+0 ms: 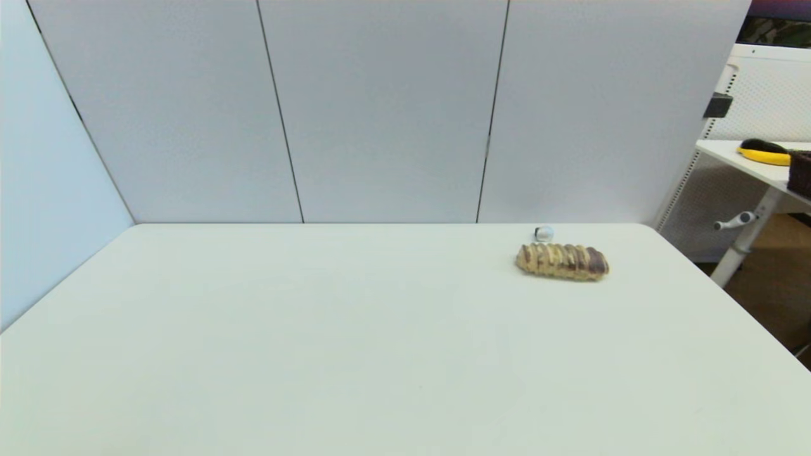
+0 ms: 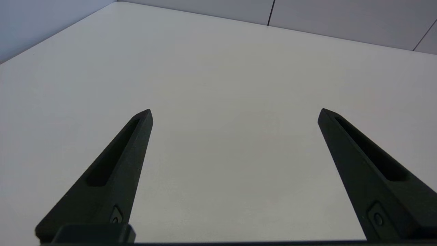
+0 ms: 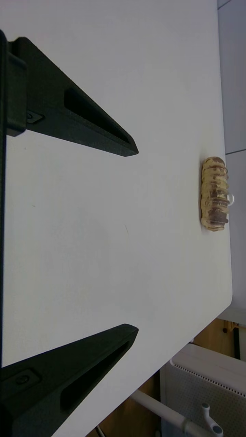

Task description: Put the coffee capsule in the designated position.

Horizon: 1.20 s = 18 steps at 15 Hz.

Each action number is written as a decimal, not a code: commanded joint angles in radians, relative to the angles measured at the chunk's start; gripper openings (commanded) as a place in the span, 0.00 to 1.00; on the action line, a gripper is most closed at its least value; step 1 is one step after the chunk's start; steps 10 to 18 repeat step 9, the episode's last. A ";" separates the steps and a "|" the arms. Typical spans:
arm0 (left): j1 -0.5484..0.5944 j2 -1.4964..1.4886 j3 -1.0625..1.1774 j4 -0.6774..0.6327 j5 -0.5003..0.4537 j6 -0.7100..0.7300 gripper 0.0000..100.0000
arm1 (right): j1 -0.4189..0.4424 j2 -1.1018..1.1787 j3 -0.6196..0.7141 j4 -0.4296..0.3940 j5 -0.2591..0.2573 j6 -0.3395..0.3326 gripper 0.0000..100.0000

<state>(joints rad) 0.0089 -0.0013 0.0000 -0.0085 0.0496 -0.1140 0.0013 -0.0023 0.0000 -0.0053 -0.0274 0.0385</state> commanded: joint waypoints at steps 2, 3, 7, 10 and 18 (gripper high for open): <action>0.000 0.001 0.000 -0.001 0.001 -0.001 1.00 | 0.000 0.002 0.000 0.004 -0.002 -0.002 1.00; 0.000 0.001 0.000 -0.001 0.001 -0.001 1.00 | 0.000 0.002 0.002 -0.001 0.000 -0.002 1.00; 0.000 0.001 0.000 -0.001 0.001 -0.001 1.00 | 0.000 0.002 0.002 0.001 0.000 0.015 1.00; 0.000 0.001 0.000 -0.001 0.001 -0.001 1.00 | 0.000 0.002 0.002 0.001 0.000 0.017 1.00; 0.000 0.001 0.000 -0.001 0.001 -0.001 1.00 | 0.000 0.002 0.002 0.001 0.000 0.017 1.00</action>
